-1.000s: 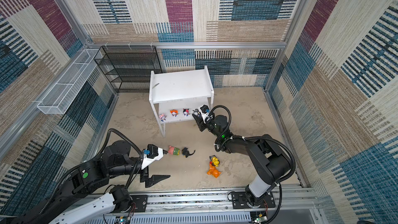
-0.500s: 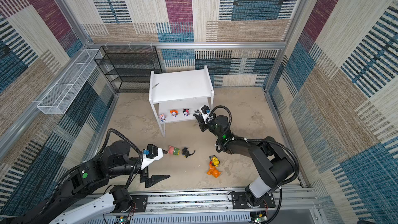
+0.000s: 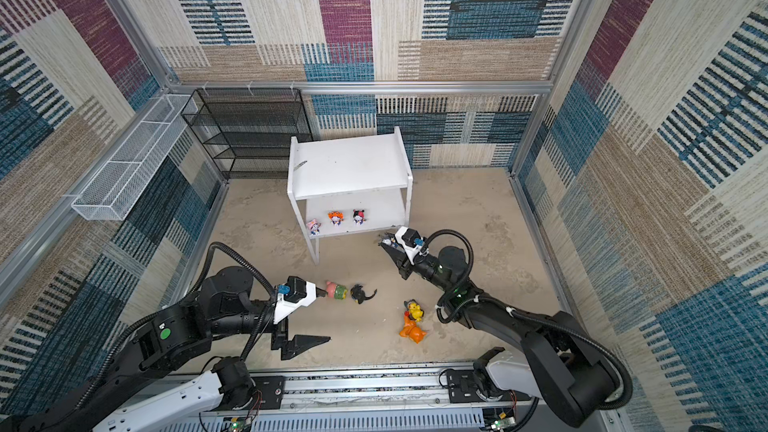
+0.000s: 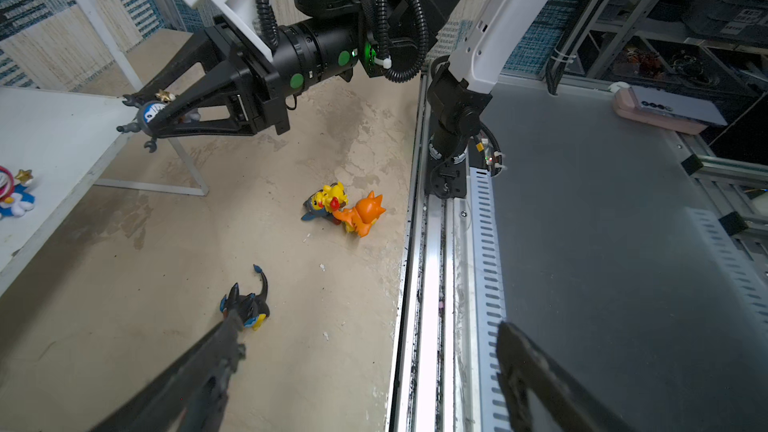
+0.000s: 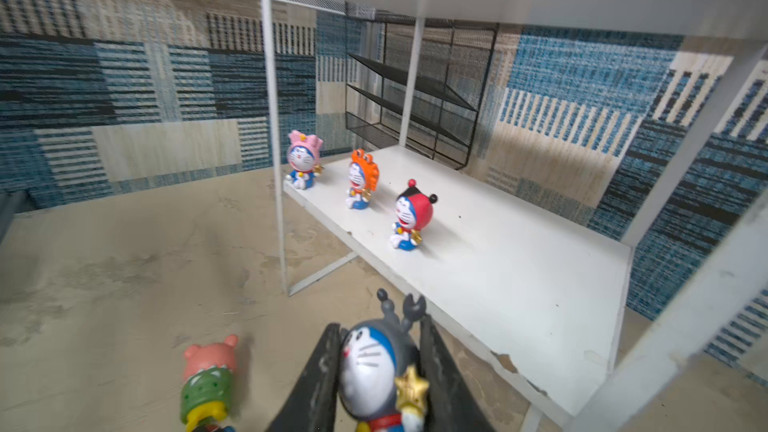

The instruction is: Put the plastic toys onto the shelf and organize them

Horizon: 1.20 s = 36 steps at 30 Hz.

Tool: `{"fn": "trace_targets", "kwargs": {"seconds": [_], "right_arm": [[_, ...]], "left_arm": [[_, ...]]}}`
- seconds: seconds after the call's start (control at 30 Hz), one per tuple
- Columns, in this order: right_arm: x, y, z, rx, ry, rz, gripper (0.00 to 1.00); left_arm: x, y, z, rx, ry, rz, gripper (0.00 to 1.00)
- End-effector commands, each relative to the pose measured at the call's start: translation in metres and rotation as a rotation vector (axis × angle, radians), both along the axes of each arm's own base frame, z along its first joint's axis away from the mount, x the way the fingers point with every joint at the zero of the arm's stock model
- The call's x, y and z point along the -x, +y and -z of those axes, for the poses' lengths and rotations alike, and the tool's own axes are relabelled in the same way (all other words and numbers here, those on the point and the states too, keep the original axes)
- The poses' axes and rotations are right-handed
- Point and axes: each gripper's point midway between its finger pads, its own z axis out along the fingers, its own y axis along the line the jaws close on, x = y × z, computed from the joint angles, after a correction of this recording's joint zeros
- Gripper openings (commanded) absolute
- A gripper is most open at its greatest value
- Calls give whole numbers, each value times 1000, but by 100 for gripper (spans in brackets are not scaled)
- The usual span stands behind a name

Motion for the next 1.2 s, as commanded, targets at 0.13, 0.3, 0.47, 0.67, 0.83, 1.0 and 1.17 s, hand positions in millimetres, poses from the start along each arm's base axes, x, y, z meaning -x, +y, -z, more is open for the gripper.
{"fn": "trace_targets", "kwargs": {"seconds": [0.13, 0.3, 0.47, 0.67, 0.83, 1.0, 1.17], "right_arm": [[87, -2, -22, -101, -23, -277, 23], [124, -8, -28, -148, -35, -354, 23], [143, -11, -27, -176, -28, -393, 22], [153, -13, -30, -204, -19, -408, 22], [156, -13, -33, -213, -21, -413, 22], [161, -13, -37, -225, -33, -420, 22], [163, -14, -37, -230, -36, -423, 22]], "left_arm": [[3, -22, -1, 14, 120, 65, 83], [-8, -36, -3, 42, 160, 32, 76], [-10, -55, -13, 156, 145, 42, 75], [-5, -84, -4, 172, 99, 67, 69], [-5, -103, -4, 206, 65, 62, 58], [-10, -113, -1, 209, 64, 41, 46], [-11, -116, -2, 220, 61, 40, 38]]}}
